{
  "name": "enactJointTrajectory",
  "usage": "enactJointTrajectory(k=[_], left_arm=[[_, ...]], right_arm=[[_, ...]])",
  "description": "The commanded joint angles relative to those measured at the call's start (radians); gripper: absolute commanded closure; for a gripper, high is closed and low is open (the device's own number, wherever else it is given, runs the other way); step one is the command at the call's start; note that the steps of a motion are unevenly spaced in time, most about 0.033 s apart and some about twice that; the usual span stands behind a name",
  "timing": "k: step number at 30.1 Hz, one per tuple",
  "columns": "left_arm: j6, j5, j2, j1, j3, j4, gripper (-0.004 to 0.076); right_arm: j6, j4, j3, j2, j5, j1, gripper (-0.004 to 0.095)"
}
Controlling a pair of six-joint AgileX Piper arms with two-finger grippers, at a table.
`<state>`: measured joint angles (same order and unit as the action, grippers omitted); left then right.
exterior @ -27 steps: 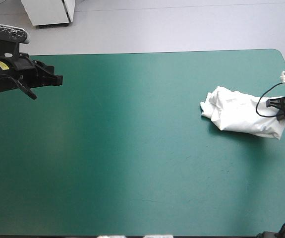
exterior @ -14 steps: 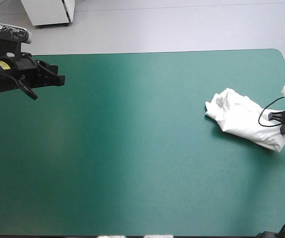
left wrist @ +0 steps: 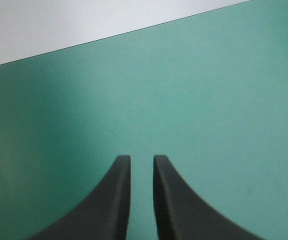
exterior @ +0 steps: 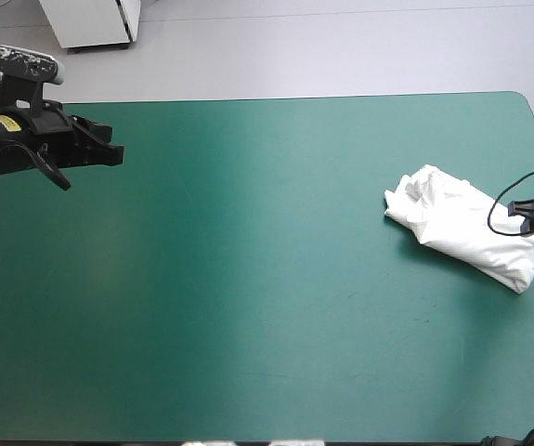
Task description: Fold the cloth
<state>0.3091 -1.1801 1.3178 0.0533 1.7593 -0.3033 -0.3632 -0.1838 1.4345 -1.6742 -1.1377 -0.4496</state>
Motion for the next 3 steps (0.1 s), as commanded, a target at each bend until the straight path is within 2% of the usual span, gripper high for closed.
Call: enactJointTrajectory(k=[1,3], left_arm=[[0.002,0.052,-0.035,0.052,0.004,0.035,0.0596],[0.002,0.052,-0.041,0.106,-0.025,0.112,0.0596]], right_arm=[[-0.033,-0.102,0.045,0.128,0.008,0.001,0.0391],[-0.05,-0.147,0.045,0.178,0.004,0.014,0.0391]])
